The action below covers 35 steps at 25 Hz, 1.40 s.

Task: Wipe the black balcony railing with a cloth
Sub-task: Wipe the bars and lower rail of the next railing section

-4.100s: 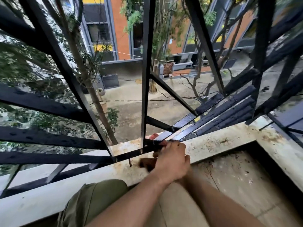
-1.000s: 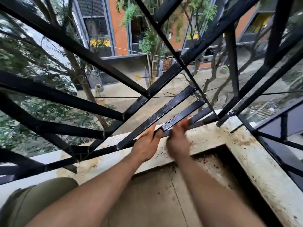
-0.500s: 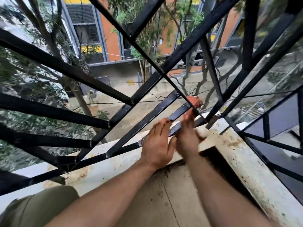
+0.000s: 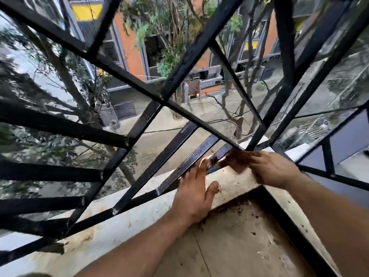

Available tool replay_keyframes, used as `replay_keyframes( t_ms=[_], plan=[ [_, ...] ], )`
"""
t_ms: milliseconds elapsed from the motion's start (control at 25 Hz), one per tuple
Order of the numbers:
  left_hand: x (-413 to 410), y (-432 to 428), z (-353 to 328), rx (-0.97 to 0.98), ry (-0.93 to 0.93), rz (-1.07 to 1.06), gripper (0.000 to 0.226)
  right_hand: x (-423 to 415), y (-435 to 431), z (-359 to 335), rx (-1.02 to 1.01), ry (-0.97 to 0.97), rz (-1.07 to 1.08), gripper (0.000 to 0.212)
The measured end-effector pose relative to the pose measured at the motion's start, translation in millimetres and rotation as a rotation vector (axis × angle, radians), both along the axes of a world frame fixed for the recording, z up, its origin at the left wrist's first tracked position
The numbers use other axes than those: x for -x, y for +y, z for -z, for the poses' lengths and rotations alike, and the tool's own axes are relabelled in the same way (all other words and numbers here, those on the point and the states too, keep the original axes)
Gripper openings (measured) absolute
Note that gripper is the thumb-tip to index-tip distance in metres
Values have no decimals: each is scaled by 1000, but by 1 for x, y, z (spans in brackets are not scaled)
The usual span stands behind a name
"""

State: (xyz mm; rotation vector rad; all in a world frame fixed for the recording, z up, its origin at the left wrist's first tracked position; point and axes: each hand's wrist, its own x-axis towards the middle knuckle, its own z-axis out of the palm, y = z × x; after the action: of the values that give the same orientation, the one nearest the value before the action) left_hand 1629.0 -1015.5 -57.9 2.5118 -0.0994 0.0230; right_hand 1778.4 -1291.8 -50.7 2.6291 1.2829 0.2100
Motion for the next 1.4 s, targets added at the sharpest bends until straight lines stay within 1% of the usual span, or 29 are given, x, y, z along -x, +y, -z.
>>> replay_keyframes(
  t_ms=[40, 120, 160, 200, 240, 280, 320, 360, 400, 440, 480, 520, 560, 600, 640, 680, 720, 760, 800, 840, 880, 960, 1040, 1120, 1200, 1280, 1320, 1360, 1400],
  plan=[
    [-1, 0, 1, 14, 53, -35, 85, 8, 11, 5, -122, 64, 145, 36],
    [-13, 0, -4, 38, 154, -102, 78, 49, 80, 38, -537, 331, 561, 37],
    [-22, -1, -6, 68, 199, -140, 73, 71, 119, 48, -697, 551, 685, 40],
    [-30, -6, -8, 115, 237, -179, 68, 87, 146, 45, -769, 680, 693, 46],
    [-39, -10, -12, 166, 274, -217, 64, 90, 150, 32, -664, 692, 559, 53],
    [-49, -15, -16, 205, 303, -239, 62, 78, 140, 21, -527, 698, 485, 59],
    [-54, -20, -17, 223, 323, -230, 62, 62, 115, 9, -345, 647, 377, 69],
    [-56, -23, -17, 218, 329, -215, 61, 42, 81, 1, -196, 556, 344, 76],
    [-56, -25, -16, 193, 328, -198, 57, 25, 50, -7, -28, 371, 369, 76],
    [-57, -26, -14, 160, 316, -181, 50, 25, 41, -1, -12, 326, 461, 69],
    [-60, -24, -12, 140, 297, -178, 45, 34, 55, 7, -109, 340, 576, 58],
    [-59, -21, -7, 138, 281, -183, 42, 55, 87, 18, -265, 384, 651, 48],
    [-57, -22, -4, 141, 273, -190, 41, 65, 121, 35, -423, 413, 655, 40],
    [-58, -24, -2, 129, 268, -191, 43, 72, 144, 38, -461, 440, 639, 38],
    [-62, -27, -3, 105, 285, -187, 46, 75, 150, 27, -497, 544, 627, 40],
    [-66, -29, -2, 85, 320, -183, 49, 71, 138, 10, -537, 688, 608, 47],
    [-70, -30, -3, 65, 349, -173, 51, 65, 117, 1, -558, 748, 656, 55],
    [-73, -29, -3, 45, 362, -165, 52, 61, 94, -7, -600, 714, 727, 59],
    [-74, -30, -3, 24, 362, -154, 55, 64, 78, -14, -652, 625, 828, 57],
    [-76, -31, -1, 9, 343, -139, 62, 71, 68, -16, -703, 517, 907, 51],
    [-76, -33, 0, -7, 324, -126, 69, 78, 67, -20, -730, 405, 920, 46],
    [-72, -31, 4, -36, 319, -108, 81, 73, 61, -25, -672, 305, 865, 48],
    [-74, -31, 1, -51, 357, -80, 91, 50, 33, -43, -442, 175, 759, 64],
    [-73, -30, -4, -70, 383, -70, 96, 34, 19, -52, -262, 46, 657, 68],
    [-69, -32, -5, -83, 358, -70, 96, 31, 35, -49, -193, 61, 615, 65],
    [-71, -33, -2, -85, 352, -80, 96, 14, 50, -43, -203, 66, 562, 84],
    [-73, -32, 1, -75, 333, -94, 96, 5, 52, -44, -205, 89, 572, 93],
    [-74, -30, 5, -63, 314, -106, 95, 1, 55, -43, -220, 75, 611, 94],
    [-73, -26, 7, -49, 316, -112, 94, 7, 65, -37, -226, 154, 725, 86]
  ],
)
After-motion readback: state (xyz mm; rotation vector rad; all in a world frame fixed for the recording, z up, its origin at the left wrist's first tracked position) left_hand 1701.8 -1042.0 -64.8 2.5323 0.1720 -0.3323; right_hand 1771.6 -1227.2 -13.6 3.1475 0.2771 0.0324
